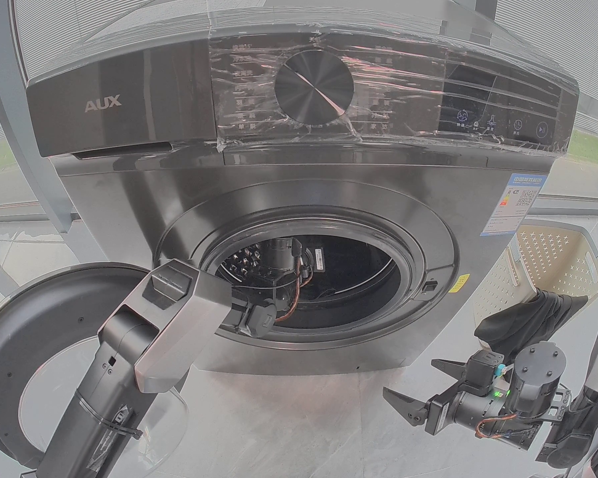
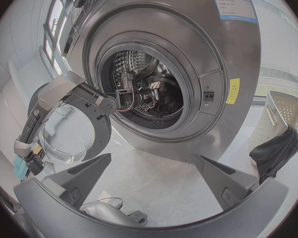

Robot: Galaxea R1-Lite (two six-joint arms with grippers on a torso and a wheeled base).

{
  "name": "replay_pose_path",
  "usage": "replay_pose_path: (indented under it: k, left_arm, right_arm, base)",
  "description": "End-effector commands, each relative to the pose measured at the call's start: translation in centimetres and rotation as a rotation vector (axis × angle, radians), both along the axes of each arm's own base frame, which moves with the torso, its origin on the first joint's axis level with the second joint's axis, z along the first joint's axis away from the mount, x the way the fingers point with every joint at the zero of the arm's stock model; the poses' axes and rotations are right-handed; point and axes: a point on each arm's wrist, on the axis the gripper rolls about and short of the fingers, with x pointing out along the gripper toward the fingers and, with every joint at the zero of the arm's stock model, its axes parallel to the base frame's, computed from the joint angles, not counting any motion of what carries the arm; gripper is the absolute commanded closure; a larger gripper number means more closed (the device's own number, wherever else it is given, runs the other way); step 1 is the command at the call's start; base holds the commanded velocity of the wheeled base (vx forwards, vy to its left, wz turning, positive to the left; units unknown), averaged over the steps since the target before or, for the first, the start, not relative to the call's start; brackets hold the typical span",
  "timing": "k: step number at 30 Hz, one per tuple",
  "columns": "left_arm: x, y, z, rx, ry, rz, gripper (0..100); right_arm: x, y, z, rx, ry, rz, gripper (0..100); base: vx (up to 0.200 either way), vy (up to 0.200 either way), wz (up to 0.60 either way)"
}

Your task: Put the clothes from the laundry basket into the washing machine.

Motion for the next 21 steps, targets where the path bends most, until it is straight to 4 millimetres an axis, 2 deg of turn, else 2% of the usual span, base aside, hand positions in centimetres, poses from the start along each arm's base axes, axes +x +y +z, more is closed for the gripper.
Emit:
replay_pose_path:
  k: [1,4,11,21]
  left_arm:
    - [-0.1,0.0,-0.8,0.010,0.015,-0.001,0]
    - [-0.3,-0.1,-0.8,0.014,0.022,-0.004,0]
    - [-3.0,-0.5,-2.0,0.095,0.142,-0.060,0]
    - [-3.2,-0.3,-4.1,0.130,0.189,-0.076,0]
  right_arm:
    - [-0.1,-0.1,-0.2,-0.010,0.010,0.001,0]
    - [-0.1,-0.1,-0.2,-0.010,0.010,-0.002,0]
    - [-0.1,-0.1,-0.2,-0.009,0.009,-0.001,0]
    - [-0.2,-0.1,-0.1,-0.007,0.005,0.002,0]
  base:
    - [0.000,0.000,0.00]
    - [0.000,0.000,0.00]
    - [0.000,0.000,0.00]
    - [0.000,0.000,0.00]
